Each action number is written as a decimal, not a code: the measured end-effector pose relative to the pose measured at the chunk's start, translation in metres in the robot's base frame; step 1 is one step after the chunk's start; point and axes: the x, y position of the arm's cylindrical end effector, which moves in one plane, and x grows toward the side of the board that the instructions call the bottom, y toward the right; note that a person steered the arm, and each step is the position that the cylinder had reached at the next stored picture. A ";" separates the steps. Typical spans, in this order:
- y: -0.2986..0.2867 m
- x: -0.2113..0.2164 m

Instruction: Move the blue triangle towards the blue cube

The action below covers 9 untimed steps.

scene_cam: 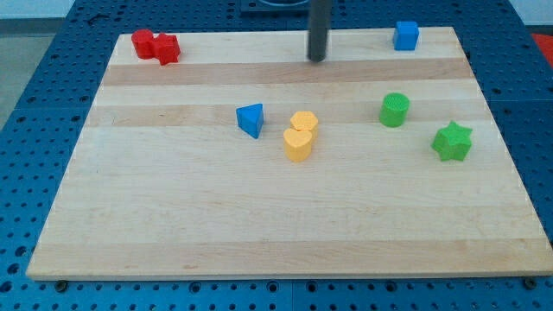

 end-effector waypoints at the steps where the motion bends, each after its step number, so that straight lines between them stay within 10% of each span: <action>1: -0.054 0.049; 5: -0.091 0.173; 9: -0.030 0.099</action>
